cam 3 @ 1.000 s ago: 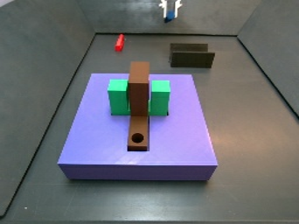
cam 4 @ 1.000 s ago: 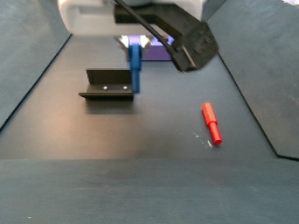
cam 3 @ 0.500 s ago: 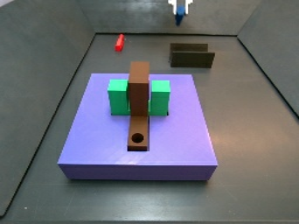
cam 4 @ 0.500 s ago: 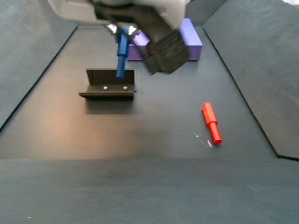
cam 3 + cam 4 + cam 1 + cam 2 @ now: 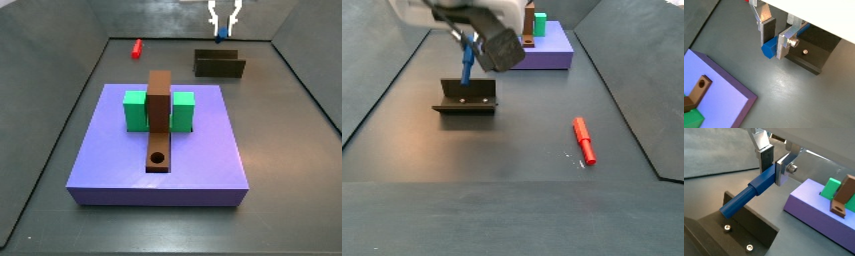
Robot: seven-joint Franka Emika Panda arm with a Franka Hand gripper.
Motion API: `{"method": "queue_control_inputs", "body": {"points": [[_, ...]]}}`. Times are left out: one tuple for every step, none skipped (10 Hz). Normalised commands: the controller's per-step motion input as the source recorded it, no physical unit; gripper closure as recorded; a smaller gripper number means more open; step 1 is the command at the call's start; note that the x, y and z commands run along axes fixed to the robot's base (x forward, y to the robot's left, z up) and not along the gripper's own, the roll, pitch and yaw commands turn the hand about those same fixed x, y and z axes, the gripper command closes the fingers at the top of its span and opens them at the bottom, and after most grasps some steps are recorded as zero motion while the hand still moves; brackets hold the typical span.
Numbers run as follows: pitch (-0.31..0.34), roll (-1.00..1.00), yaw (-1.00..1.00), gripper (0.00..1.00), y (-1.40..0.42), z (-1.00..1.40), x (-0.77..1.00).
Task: Pick up the blue object. Move up. Place the blue object on the fixture. Regrasp the blue object. Move to above the board. Insert the blue object.
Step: Place the blue object on the fixture.
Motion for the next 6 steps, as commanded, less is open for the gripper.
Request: {"method": "queue_control_inputs", "body": {"points": [[0.000, -0.35, 0.09, 1.00, 0.00, -0.47, 0.09], [0.000, -0.44, 0.06, 1.00, 0.00, -0.43, 0.07], [0.000, -0.29, 0.03, 1.00, 0.00, -0.35, 0.05], [0.000, -0.13, 0.00, 1.00, 0.00, -0.32, 0.01], [0.000, -0.11, 0.00, 1.00, 0.00, -0.33, 0.00], [0.000, -0.07, 0.00, 1.00, 0.04, -0.23, 0.05]]}}
